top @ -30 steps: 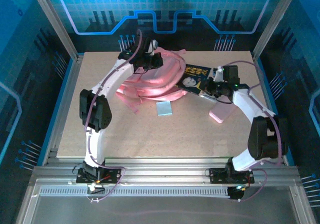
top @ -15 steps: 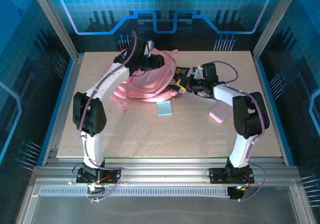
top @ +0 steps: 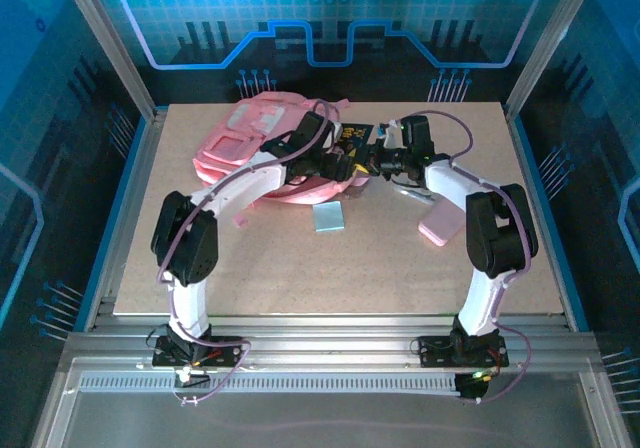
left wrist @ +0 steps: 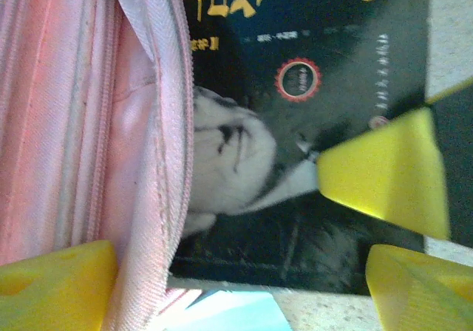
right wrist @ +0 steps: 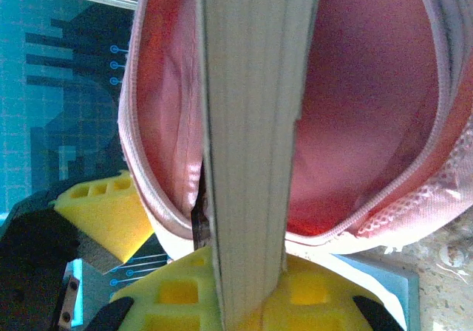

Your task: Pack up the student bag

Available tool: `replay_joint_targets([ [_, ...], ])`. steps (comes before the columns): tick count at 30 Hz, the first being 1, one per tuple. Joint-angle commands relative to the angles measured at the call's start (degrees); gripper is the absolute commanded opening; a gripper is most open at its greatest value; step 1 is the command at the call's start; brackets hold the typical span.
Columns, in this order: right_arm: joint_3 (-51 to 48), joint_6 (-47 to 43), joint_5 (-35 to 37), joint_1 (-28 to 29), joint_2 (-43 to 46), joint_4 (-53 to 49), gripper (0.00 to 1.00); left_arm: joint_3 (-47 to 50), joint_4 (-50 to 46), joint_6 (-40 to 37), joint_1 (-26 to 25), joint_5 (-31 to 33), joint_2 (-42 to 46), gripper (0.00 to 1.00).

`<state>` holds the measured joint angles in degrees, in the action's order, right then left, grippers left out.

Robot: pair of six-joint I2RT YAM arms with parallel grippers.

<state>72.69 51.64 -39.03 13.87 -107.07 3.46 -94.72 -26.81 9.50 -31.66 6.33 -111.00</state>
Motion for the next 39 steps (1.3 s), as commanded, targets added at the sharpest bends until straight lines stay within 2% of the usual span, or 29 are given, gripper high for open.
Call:
replay_joint_targets([
  [1, 3.4, -2.7, -5.5, 1.5, 1.8, 6.8, 0.0, -4.3, -3.3, -3.1, 0.6, 7.7, -4.9, 0.78],
  [4, 2.8, -3.3, -5.3, 1.6, 1.8, 6.6, 0.0, -6.0, -3.2, -4.0, 0.6, 10.5, -6.1, 0.63],
  [6, 2.6, -3.6, -5.4, 1.6, 1.9, 6.6, 0.0, -6.9, -3.2, -5.0, 0.7, 13.2, -6.6, 0.6],
  [8, 2.4, -3.8, -5.4, 1.5, 1.8, 6.6, 0.0, -7.9, -3.1, -6.2, 0.7, 15.2, -7.2, 0.53],
  [10, 2.4, -4.0, -5.6, 1.4, 1.5, 6.4, 0.0, -8.6, -2.8, -7.0, 0.9, 16.0, -7.8, 0.4],
  [13, 2.4, -4.4, -6.1, 1.6, 1.5, 6.5, 0.0, -9.2, -2.7, -7.5, 1.4, 16.1, -8.8, 0.29],
  [16, 2.2, -4.5, -6.2, 1.5, 1.6, 6.6, 0.0, -9.7, -3.1, -6.8, 2.3, 15.1, -9.4, 0.0],
  [24, 3.1, -4.6, -8.8, 2.6, 0.2, 8.8, 0.0, -9.3, -3.1, -4.1, 3.1, 8.8, -1.4, 0.0],
  [32, 7.5, -3.4, -10.7, 4.4, -5.5, 8.2, 0.0, -15.6, -5.5, -4.4, 5.8, -0.7, 3.2, 0.0],
  [36, 14.2, -2.6, -10.0, 6.3, -12.0, 7.6, 0.0, -18.3, -6.3, -4.3, 6.0, -4.9, 2.6, 0.0],
  [39, 24.3, -1.9, -9.7, 8.2, -19.9, 3.3, 0.0, -17.8, -5.7, -3.5, 6.1, -6.3, 2.7, 0.0],
])
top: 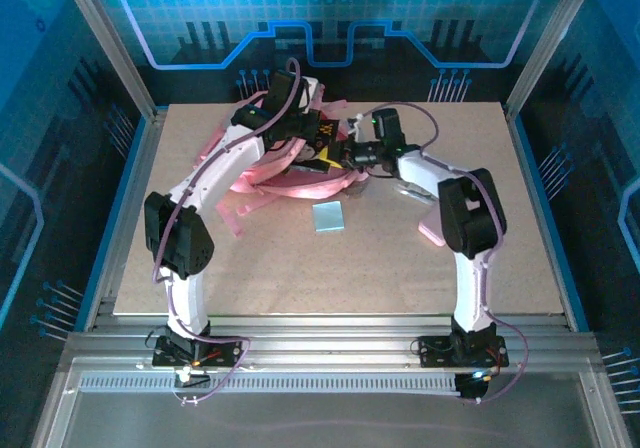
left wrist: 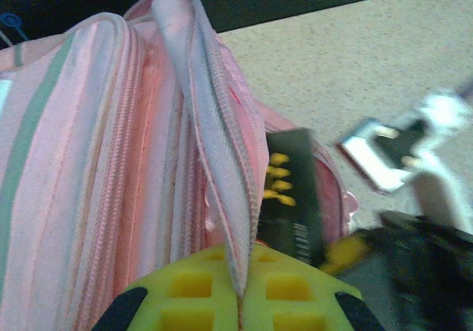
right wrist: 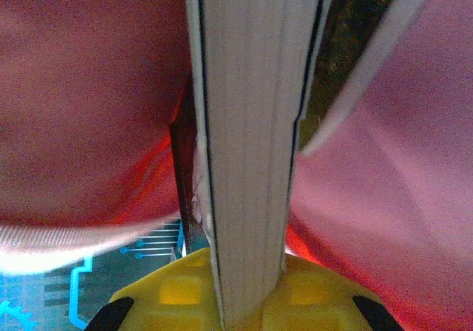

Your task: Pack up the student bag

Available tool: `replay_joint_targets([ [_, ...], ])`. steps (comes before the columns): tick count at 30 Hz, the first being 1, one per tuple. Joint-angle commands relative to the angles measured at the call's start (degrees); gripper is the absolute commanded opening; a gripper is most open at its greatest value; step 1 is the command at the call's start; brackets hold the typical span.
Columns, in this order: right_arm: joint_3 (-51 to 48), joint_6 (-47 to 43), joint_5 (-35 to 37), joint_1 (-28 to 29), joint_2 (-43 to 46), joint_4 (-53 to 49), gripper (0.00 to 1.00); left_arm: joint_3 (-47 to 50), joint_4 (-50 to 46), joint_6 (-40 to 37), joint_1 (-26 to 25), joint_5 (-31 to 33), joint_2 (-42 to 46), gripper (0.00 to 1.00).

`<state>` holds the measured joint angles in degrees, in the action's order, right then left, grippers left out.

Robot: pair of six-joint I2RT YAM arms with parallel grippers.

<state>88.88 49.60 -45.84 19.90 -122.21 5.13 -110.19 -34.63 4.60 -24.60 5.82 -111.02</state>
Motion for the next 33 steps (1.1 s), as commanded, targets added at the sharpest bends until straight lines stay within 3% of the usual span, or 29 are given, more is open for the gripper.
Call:
replay_joint_targets([
  [1, 11.1, 0.5, -2.3, 2.8, -7.3, 0.2, 0.0, -1.7, 2.6, 1.7, -1.1, -6.0, 2.9, 0.0],
  [6, 21.6, 0.9, -0.4, 5.7, -16.5, -6.2, 0.01, 1.3, 5.6, 3.2, -1.0, -6.3, 3.5, 0.0],
  [10, 23.7, -0.6, 0.7, 5.9, -17.5, -9.1, 0.2, 2.3, 8.3, 5.4, -1.1, -6.8, 2.6, 0.0],
  [13, 18.9, -4.2, 3.4, 4.2, -12.1, -12.1, 0.47, 2.4, 10.3, 7.2, -1.0, -6.1, 1.1, 0.0],
  [15, 14.7, -7.5, 5.9, 2.6, -6.6, -15.1, 0.57, 2.1, 11.4, 8.5, -1.0, -5.8, -0.2, 0.0],
  [23, -2.4, -19.3, 18.1, -4.2, 15.5, -29.0, 0.64, -3.0, 14.5, 15.1, -1.5, -6.6, -7.3, 0.01],
  [24, -4.0, -20.9, 19.5, -4.6, 18.1, -30.5, 0.64, -3.4, 14.8, 15.7, -1.6, -6.8, -7.8, 0.18],
  [25, -5.4, -22.6, 21.3, -4.7, 20.4, -32.0, 0.64, -4.1, 14.5, 16.6, -1.7, -6.9, -8.3, 0.47],
  [28, -9.0, -25.9, 25.0, -3.7, 25.9, -34.3, 0.64, -4.8, 11.9, 17.1, -1.7, -6.6, -7.6, 0.92],
  [29, -10.0, -26.4, 25.6, -3.2, 27.4, -34.4, 0.64, -3.8, 11.6, 16.9, -1.7, -6.2, -6.7, 0.98],
  [33, -14.8, -27.9, 28.9, 0.9, 32.7, -32.0, 0.64, 7.3, 14.3, 17.9, -1.4, -3.8, 1.5, 0.99],
])
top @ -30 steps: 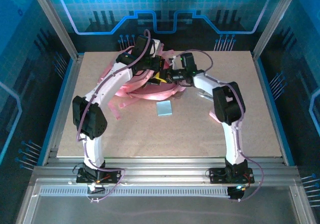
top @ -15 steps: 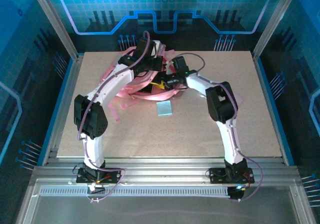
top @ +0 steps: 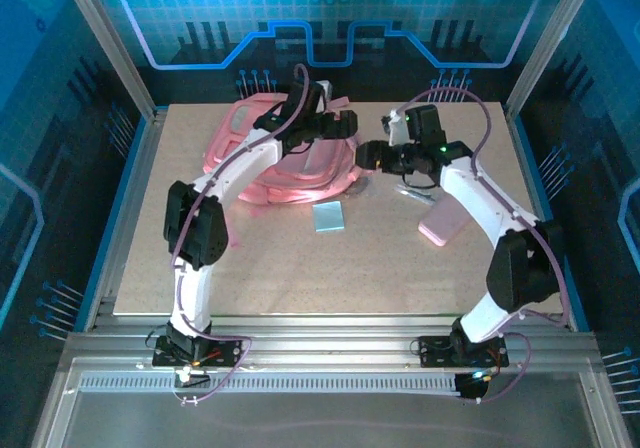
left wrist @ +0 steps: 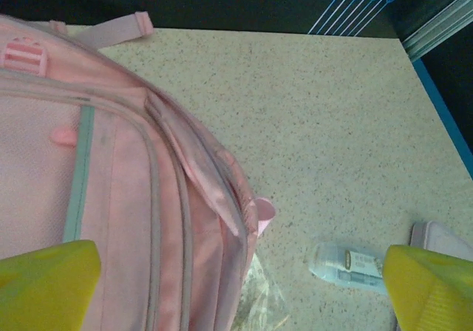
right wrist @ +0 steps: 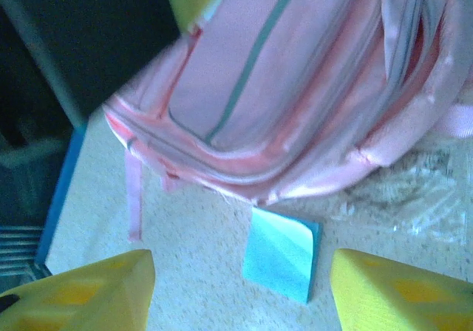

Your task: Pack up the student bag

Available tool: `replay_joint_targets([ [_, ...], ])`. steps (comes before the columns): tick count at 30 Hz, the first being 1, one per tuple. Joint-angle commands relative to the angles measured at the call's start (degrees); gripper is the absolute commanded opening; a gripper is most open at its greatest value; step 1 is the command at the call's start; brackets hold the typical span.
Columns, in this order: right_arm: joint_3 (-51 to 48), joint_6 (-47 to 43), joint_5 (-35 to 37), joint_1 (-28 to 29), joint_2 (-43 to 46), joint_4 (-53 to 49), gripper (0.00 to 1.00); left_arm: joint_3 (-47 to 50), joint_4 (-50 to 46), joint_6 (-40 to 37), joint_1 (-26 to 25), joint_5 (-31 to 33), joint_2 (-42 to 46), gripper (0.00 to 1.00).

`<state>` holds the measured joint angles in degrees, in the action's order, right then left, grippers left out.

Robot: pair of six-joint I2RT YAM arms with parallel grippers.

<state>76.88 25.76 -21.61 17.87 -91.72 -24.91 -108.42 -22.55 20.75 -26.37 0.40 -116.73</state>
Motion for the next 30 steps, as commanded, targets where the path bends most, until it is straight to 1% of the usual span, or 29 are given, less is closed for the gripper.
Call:
replay_joint_targets([
  [1, -3.2, -4.2, 5.5, 4.0, 2.9, -1.7, 0.64, 9.3, 3.4, 2.4, 0.5, 2.0, 9.5, 0.99],
  [4, -4.2, -2.6, 8.4, 7.7, 3.5, -0.5, 0.64, 22.0, 7.1, 6.4, 1.9, 3.0, 17.4, 0.99],
  [7, -6.3, 0.2, 11.1, 11.4, 3.3, 3.6, 0.64, 33.8, 11.3, 11.3, 3.8, 3.2, 23.4, 0.99],
  [10, -7.6, 1.9, 13.2, 14.6, 2.2, 7.4, 0.64, 44.4, 16.5, 15.8, 5.7, 4.7, 28.0, 0.99],
  [13, -6.5, 2.5, 14.2, 16.8, -0.2, 7.8, 0.64, 51.8, 19.8, 19.3, 7.9, 5.9, 29.9, 0.99],
  [16, -5.5, 2.4, 15.0, 18.6, -1.8, 7.8, 0.64, 55.6, 21.0, 21.8, 9.8, 7.4, 29.6, 0.99],
  [19, -4.0, 2.0, 18.2, 20.6, -3.2, 6.8, 0.64, 58.8, 23.0, 26.0, 11.3, 9.0, 28.7, 0.97],
  [22, -2.6, 1.9, 18.5, 21.4, -4.7, 5.7, 0.64, 63.2, 27.0, 31.5, 12.2, 12.6, 28.1, 0.92],
  [25, -2.2, 1.8, 17.0, 21.6, -5.6, 6.1, 0.64, 66.7, 33.4, 37.2, 12.8, 15.6, 26.8, 0.86],
  [28, -1.4, 1.6, 16.1, 21.6, -6.3, 5.9, 0.63, 67.1, 39.1, 40.5, 13.4, 17.3, 23.6, 0.82],
  [30, -0.8, 1.3, 16.1, 21.6, -6.4, 5.2, 0.63, 65.6, 42.1, 41.3, 13.4, 17.9, 20.2, 0.79],
])
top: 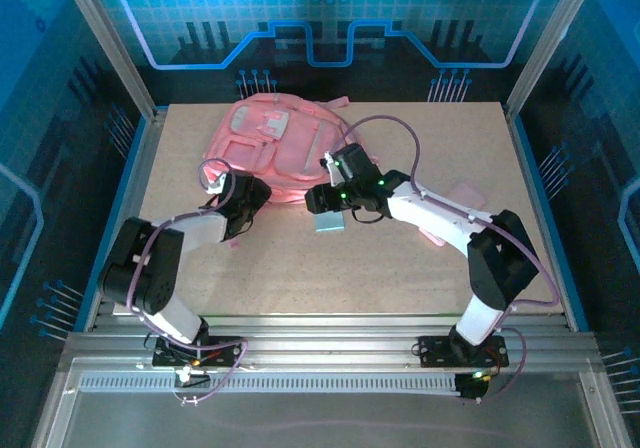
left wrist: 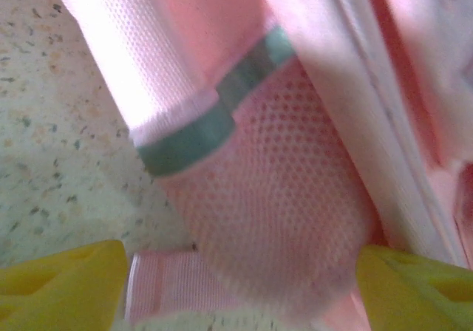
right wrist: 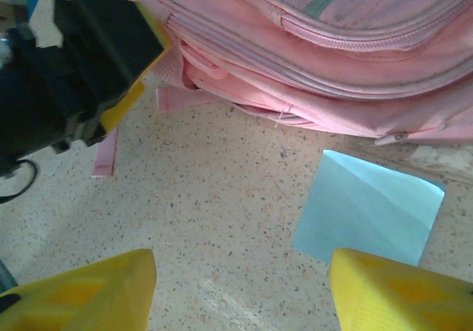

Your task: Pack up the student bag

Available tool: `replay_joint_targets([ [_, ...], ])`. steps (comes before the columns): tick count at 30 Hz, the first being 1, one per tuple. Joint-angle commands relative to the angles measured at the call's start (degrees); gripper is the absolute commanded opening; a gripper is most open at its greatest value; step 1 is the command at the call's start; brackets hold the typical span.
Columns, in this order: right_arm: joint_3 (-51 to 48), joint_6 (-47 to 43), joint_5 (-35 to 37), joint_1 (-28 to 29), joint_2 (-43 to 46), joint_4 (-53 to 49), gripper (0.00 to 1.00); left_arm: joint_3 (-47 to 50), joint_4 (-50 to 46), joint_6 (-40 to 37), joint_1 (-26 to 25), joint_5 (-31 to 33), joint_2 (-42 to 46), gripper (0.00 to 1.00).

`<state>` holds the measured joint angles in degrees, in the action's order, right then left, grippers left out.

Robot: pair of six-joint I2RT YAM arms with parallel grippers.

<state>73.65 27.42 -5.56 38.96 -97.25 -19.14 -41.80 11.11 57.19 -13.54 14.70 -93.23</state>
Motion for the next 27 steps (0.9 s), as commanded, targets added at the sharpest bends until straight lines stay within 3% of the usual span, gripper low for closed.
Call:
replay_joint_targets([
  [1, 2.5, -0.4, 0.2, 0.5, -0.7, -0.7, 0.63, -1.8, 9.1, 5.5, 0.5, 4.0, -5.1, 0.79],
  [4, 1.7, -0.7, 0.4, 0.5, 0.4, -0.4, 0.63, -2.5, 16.4, 6.7, 0.8, 2.7, -10.9, 0.72],
  [5, 1.3, -0.9, 0.1, 0.5, 0.8, -0.4, 0.62, -2.6, 19.4, 6.5, 0.8, 2.0, -12.2, 0.56],
  [6, 0.9, -1.0, -0.1, 0.5, 1.1, -0.4, 0.6, -2.4, 21.9, 6.5, 0.8, 1.3, -13.3, 0.3],
  [7, 0.4, -1.1, -0.4, 0.5, 1.4, -0.2, 0.58, -2.5, 23.3, 6.5, 0.8, 0.7, -13.9, 0.12],
  [8, -0.3, -1.2, -1.0, 0.6, 1.6, 0.5, 0.57, -2.6, 23.7, 6.5, 0.7, 0.0, -14.0, 0.02],
  [15, -0.6, -2.6, -4.6, 1.5, -2.2, 3.3, 0.56, -2.6, 20.0, 7.4, -2.7, -1.3, -8.4, 0.0],
  [27, 2.4, -1.5, -2.6, 2.7, -9.9, 9.3, 0.47, -4.1, 12.4, 10.4, -7.5, 0.7, 3.3, 0.0],
])
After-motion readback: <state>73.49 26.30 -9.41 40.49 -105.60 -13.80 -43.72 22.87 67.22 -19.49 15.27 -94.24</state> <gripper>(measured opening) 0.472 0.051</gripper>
